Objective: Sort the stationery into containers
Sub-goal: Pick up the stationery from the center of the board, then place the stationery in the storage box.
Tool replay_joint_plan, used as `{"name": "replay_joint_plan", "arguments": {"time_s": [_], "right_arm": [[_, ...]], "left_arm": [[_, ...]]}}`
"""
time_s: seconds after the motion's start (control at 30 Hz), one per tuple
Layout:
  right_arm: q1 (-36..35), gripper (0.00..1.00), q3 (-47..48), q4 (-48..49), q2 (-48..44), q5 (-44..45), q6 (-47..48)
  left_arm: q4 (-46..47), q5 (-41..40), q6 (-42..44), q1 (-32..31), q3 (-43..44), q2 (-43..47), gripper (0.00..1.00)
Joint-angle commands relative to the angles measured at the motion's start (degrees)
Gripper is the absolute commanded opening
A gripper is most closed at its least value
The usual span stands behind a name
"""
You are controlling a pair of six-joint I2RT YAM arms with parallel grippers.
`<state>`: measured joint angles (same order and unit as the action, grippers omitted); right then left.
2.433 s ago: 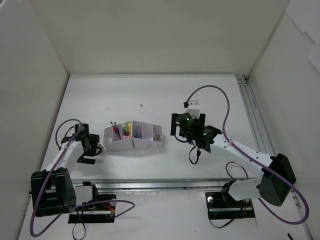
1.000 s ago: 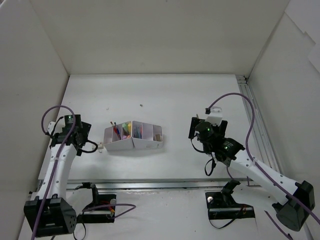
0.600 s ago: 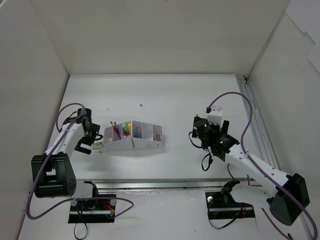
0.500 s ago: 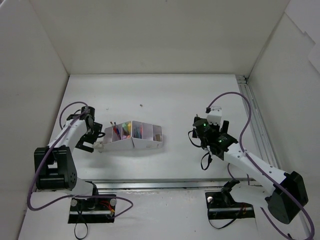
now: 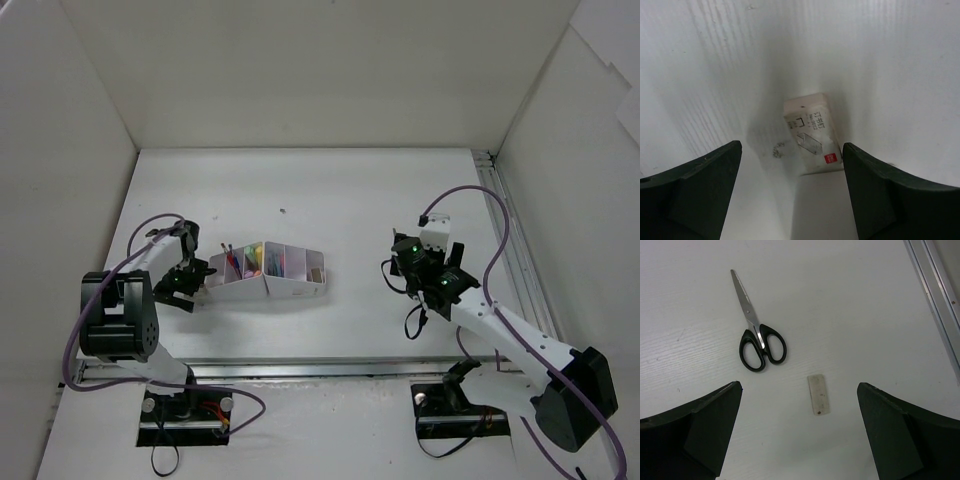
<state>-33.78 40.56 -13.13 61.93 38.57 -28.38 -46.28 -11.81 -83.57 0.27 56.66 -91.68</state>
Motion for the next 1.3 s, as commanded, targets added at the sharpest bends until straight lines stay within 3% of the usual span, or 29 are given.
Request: {"name": "replay_joint_plan", "arguments": {"time_s": [0.0,0.03,0.1,0.2,0.23,0.37,0.5,0.63,0.73,0.87,0.93,0.97,1.07,1.27], "right_arm": [[0.4,0.98,0.2,1.1,-1.0,1.7,-0.4],[0.4,0.98,0.2,1.1,-1.0,1.6,-0.4],[0.6,0.98,0.1,1.0,-1.2,1.9,-0.4],[0.5,0.98,0.0,0.9,-1.9,1.9,-0.4],[0.4,0.98,0.0,0.9,-2.2,2.0,-0.5],[0.6,0.98,-0.1,0.9,-3.1,2.0,-0.4],[0.6,0.98,0.0,0.7,-3.7,1.1,0.1],[0.5,0.98,0.1,0.7,-5.2,-0.7,1.2],[0.4,0.98,-0.4,0.7,-7.2,-1.2,1.2],[0.5,0.98,-0.6,0.3,-10.0,-1.0,1.2],[0.3,0.98,-0.2,-0.6,-10.7,-1.2,1.0],[0.4,0.98,0.1,-1.1,-11.4,-1.2,0.9],[0.2,0.98,0.8,-2.7,-13.1,-1.4,-0.2],[-0.1,0.98,0.4,-6.0,-16.7,-1.6,-2.8]], "left_arm": [[-0.6,-1.7,-2.0,-0.1,-2.2,1.7,0.77],[1.3,-1.0,-1.8,-0.1,-3.0,1.3,0.75],[3.3,-0.5,-1.7,0.4,-4.9,0.5,0.55],[3.5,-0.2,-1.1,1.5,-4.9,0.2,0.37],[3.3,-0.1,-0.9,1.5,-4.7,0.2,0.27],[2.2,-1.2,-1.1,1.5,-4.6,2.4,0.06],[0.1,-3.0,0.7,1.5,-3.4,7.6,0.03],[3.8,-5.8,19.1,0.1,1.4,14.2,0.0],[2.9,-11.5,24.2,-2.9,4.9,19.9,0.0],[13.4,-4.0,41.6,-10.8,5.9,26.0,0.0],[18.1,-1.7,45.4,-15.8,7.0,25.9,0.0],[18.6,-1.3,47.5,-21.2,9.6,24.4,0.0],[14.9,-4.2,48.2,-30.2,16.9,18.5,0.0],[13.0,-5.1,46.2,-41.9,26.2,5.7,0.0]]}}
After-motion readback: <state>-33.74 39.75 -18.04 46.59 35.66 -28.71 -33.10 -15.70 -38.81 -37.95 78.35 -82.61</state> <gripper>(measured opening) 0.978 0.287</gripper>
